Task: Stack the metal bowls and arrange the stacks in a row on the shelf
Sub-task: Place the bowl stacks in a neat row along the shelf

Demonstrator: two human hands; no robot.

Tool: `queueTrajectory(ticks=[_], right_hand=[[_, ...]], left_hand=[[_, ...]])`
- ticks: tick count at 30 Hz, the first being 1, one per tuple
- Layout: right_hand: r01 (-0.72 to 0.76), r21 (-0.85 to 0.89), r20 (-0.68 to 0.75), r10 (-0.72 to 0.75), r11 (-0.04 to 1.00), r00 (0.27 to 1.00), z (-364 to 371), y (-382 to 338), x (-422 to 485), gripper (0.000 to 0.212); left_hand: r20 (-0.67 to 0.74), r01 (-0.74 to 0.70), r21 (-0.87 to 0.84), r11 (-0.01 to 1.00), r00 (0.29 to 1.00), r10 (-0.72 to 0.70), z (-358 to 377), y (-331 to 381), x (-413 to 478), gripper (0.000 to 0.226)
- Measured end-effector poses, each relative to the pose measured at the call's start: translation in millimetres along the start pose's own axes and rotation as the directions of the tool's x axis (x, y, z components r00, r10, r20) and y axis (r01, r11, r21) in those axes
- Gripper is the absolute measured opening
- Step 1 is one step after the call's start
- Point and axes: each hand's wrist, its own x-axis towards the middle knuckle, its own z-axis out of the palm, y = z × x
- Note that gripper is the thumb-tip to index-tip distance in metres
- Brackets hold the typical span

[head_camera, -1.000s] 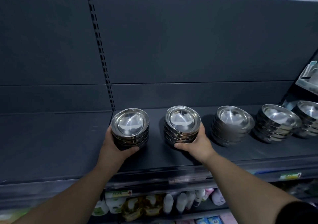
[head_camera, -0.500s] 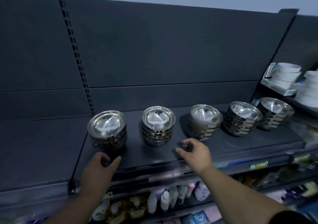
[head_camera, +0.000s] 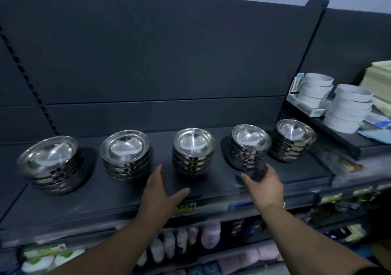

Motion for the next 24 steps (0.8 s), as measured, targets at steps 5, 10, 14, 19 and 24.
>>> queueTrajectory(ticks=[5, 10, 14, 19, 24], right_hand=[[0.044, 0.093, 0.144, -0.058, 0.995, 0.988, -12.1, 13.5, 42.1, 0.115], [0.159, 0.183, 0.188, -0.193, 0.970, 0.963, -14.7, 8.7, 63.3, 0.110], [0.218, 0.207, 0.220, -0.263, 0.954, 0.939, -14.0, 8.6, 74.3, 0.104], [0.244, 0.245, 0.236, -0.302, 0.938, 0.924, -12.1, 4.7, 81.6, 0.096], [0.253, 0.252, 0.231, -0.312, 0.934, 0.922, -5.5, 4.4, 88.0, 0.098]], left_hand=[[-0.137, 0.067, -0.011, 0.998, 0.988, -0.068, 37.6, 21.0, 15.9, 0.129], [-0.239, 0.113, 0.003, 0.994, 0.965, -0.109, 51.5, 29.9, 27.8, 0.132], [-0.268, 0.126, 0.042, 0.991, 0.957, -0.111, 55.7, 25.7, 35.9, 0.129], [-0.287, 0.125, 0.066, 0.990, 0.952, -0.101, 60.4, 23.6, 40.6, 0.120], [-0.293, 0.120, 0.088, 0.989, 0.952, -0.090, 60.7, 23.6, 45.1, 0.119]])
